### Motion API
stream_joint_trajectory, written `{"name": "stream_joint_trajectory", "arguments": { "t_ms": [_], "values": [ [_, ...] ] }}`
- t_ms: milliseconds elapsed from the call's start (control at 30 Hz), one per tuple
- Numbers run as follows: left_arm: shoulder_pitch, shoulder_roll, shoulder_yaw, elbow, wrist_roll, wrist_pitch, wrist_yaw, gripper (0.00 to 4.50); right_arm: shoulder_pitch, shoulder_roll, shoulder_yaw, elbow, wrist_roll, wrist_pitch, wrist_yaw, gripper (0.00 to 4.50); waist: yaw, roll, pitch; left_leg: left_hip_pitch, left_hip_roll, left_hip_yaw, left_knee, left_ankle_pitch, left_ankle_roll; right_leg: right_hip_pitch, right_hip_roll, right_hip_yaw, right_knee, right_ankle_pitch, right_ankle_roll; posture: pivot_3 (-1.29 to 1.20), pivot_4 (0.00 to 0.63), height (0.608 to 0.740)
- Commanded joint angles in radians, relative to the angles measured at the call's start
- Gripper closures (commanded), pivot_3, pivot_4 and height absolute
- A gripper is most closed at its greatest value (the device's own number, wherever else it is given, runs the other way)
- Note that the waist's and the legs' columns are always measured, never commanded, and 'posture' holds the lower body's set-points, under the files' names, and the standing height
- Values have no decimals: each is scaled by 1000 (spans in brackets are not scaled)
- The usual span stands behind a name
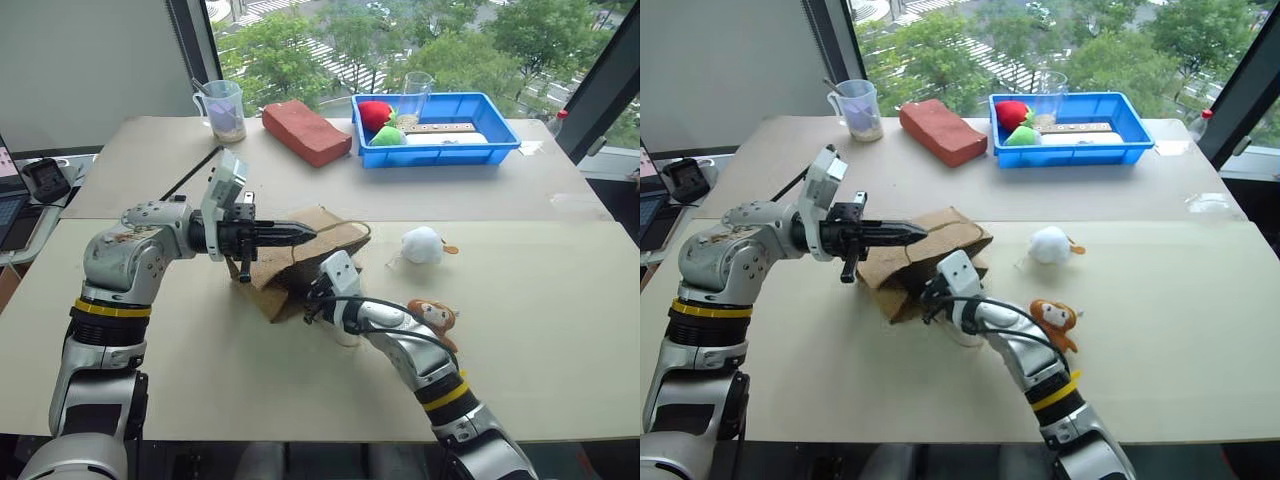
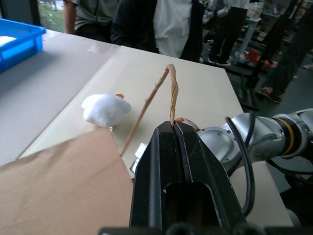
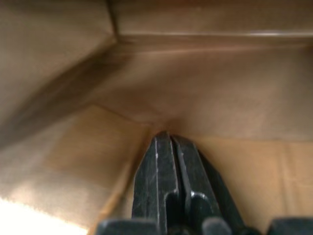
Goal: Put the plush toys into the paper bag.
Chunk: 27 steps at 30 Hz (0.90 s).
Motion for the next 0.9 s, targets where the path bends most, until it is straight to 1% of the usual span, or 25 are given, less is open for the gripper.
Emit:
{"name": "stream_joint_trajectory", "arguments": {
  "t_ms": [33,100,367,533,600,733,833,900],
  "values": [
    [-55,0,94,9,-1,-51,101,4500,-12,16,-15,72,-56,-19,-41,4464,0,0,0,1,0,0,0,0,0,0,0,0,0,0,0,0,150,740],
    [-63,-2,121,5,-2,-62,149,4500,-22,25,-23,99,-74,-34,-53,4464,-1,0,0,2,0,0,0,0,0,2,1,0,1,0,0,0,150,740],
    [-125,-12,267,-62,-77,-39,357,4500,-70,79,-60,209,-130,-76,-111,4464,-6,0,0,3,0,-1,0,0,-1,2,1,1,2,0,-1,0,150,740],
    [-146,-24,324,-112,-186,15,431,4500,-112,104,-85,278,-146,-84,-135,4464,-16,0,0,3,0,-1,0,0,-1,2,1,1,2,0,-1,0,150,740],
    [-137,-17,319,-128,-196,19,439,4500,-123,107,-93,300,-150,-87,-135,4464,-18,0,0,3,0,-1,0,0,-1,2,1,1,2,0,-1,0,150,740],
    [-47,17,285,-169,-173,19,412,4500,-139,113,-111,315,-147,-94,-133,4464,-22,0,0,3,0,-1,-1,0,-1,1,1,1,2,0,-1,0,150,740],
    [25,45,231,-186,-142,0,360,4500,-140,115,-126,255,-113,-95,-83,4464,-20,0,-1,4,0,-1,-3,0,-1,1,1,1,2,0,-1,0,150,740],
    [41,52,213,-172,-138,-6,335,4500,-137,115,-132,202,-88,-84,-42,4464,-17,0,0,3,0,-1,-5,1,-2,1,1,1,1,0,-1,0,150,740]
  ]
}}
